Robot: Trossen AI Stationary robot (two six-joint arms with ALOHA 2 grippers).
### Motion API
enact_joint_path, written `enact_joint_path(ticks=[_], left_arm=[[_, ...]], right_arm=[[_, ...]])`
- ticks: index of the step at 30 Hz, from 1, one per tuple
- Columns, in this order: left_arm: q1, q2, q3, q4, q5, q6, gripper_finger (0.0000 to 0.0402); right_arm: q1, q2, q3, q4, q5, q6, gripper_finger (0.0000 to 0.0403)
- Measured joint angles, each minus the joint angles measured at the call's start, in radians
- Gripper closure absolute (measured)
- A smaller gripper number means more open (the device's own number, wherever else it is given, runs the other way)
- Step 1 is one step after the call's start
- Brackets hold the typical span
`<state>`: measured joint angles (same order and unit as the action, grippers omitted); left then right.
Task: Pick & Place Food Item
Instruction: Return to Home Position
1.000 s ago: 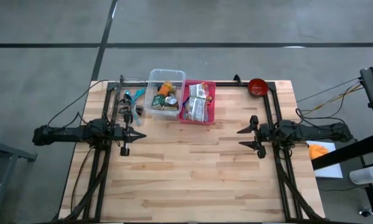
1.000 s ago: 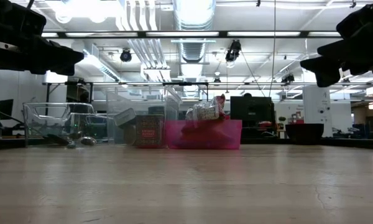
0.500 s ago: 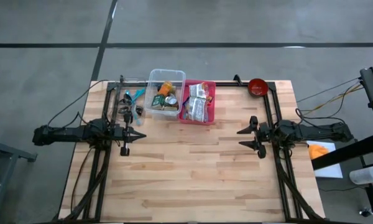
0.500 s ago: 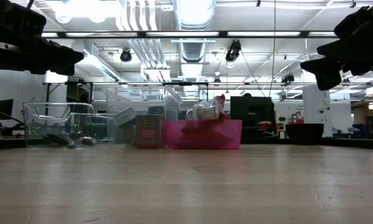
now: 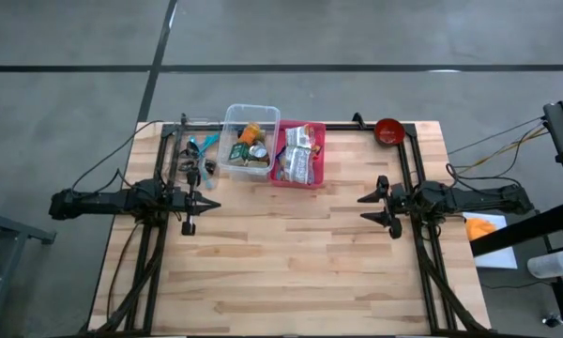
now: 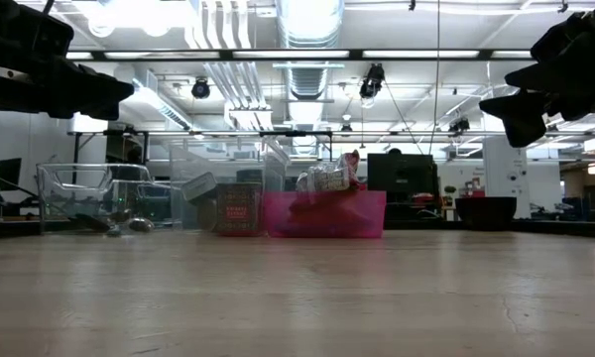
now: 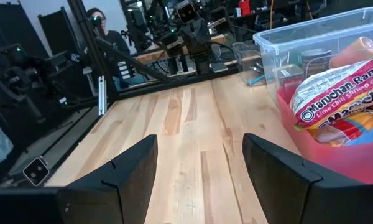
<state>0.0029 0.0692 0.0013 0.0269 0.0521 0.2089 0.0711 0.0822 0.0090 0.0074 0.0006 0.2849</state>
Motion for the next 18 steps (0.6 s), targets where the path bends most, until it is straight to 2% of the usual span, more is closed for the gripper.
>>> enact_joint_path(ticks=[7,18], left_arm=[[0.0,0.0,0.0,0.0,0.0,-0.003,0.0401],[0.0,0.0,0.0,0.0,0.0,-0.002,0.0401]], right_arm=[[0.001,0.029,0.0,0.0,-0.002,0.004,0.0168],[0.0,0.179,0.0,0.0,-0.008,-0.024,0.0168]])
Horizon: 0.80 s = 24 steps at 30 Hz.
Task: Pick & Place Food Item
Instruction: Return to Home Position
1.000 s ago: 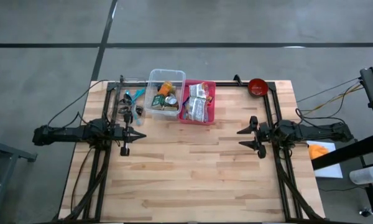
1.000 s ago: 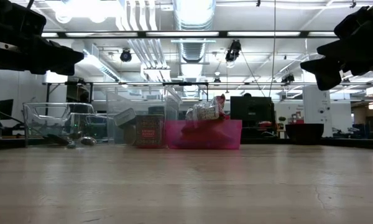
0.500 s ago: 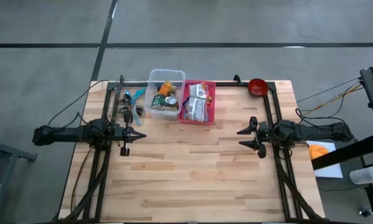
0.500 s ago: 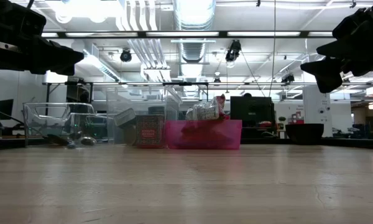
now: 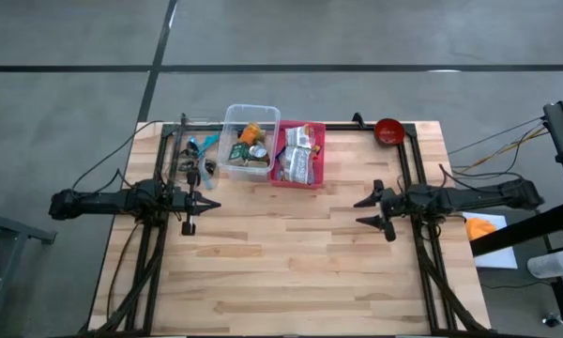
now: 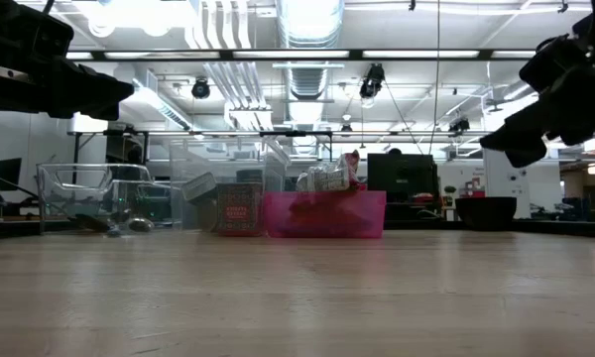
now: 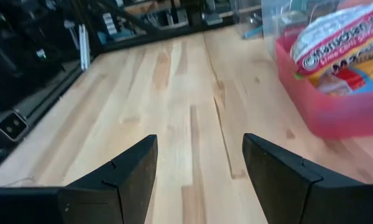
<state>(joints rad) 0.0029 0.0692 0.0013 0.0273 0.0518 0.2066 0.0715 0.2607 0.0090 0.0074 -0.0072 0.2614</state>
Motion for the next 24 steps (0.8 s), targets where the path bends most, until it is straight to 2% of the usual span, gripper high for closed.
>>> enact_joint_path(ticks=[11,15,24], left_arm=[[0.0,0.0,0.0,0.0,0.0,0.001,0.0401],[0.0,0.0,0.0,0.0,0.0,0.001,0.0401],[0.0,0.0,0.0,0.0,0.0,0.003,0.0401]], right_arm=[[0.0,0.097,0.0,0.0,0.0,0.003,0.0168],[0.0,0.108,0.0,0.0,0.001,0.051,0.0168],[0.0,0.109,0.0,0.0,0.002,0.05,0.0168]])
